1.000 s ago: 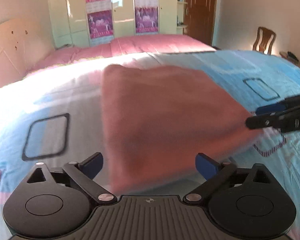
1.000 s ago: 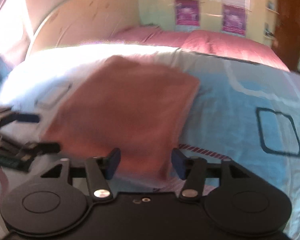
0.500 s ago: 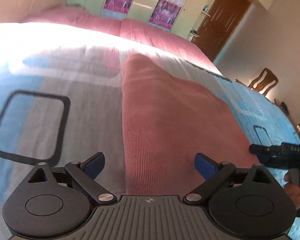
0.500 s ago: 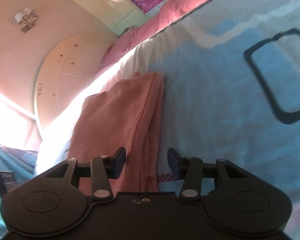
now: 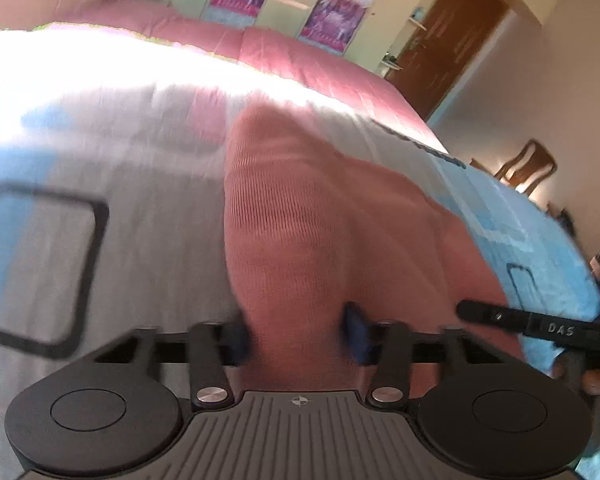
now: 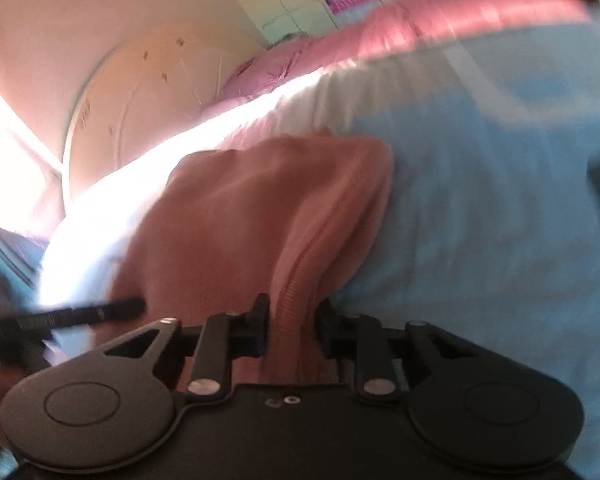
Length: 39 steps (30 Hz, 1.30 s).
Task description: Fold small clothes
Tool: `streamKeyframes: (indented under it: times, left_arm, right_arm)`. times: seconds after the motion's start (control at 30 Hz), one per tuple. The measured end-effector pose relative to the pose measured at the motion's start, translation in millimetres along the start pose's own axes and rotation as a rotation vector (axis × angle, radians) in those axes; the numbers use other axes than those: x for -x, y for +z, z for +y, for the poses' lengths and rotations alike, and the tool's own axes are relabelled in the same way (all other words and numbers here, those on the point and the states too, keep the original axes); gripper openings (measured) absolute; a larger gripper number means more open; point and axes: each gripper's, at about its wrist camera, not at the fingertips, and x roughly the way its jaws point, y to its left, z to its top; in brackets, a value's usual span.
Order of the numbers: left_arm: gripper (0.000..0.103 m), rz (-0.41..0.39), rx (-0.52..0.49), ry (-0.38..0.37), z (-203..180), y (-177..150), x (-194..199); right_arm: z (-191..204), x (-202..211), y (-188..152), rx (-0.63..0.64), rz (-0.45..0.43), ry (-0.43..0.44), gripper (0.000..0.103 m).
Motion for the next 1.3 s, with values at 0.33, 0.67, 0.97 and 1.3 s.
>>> streamKeyframes:
  times: [0.33, 0.67, 0.97, 1.3]
  left_arm:
    - [0.072, -0.018, -0.163, 0.126, -21.1, 0.1, 6.4]
    - [0.072, 0.045, 0.119, -0.075, 13.2, -1.9, -26.5]
    - [0.033, -0.013, -0.018, -0.033, -13.6, 7.7, -8.1]
    - [0.032, -0.108, -0.026, -0.049, 41.4, 25.1, 67.7]
  right_arm:
    - [4.9, 13.9, -7.1, 0.022, 0.000, -0.082, 0.041]
    - [-39.5, -1.8, -7.0, -0.247, 0.019, 0.154, 0.032]
    - [31.8, 18.2, 4.7, 0.061, -0.029, -0.049, 0.020]
    - [134.2, 29.6, 21.0, 0.249, -0.102, -0.075, 0.020]
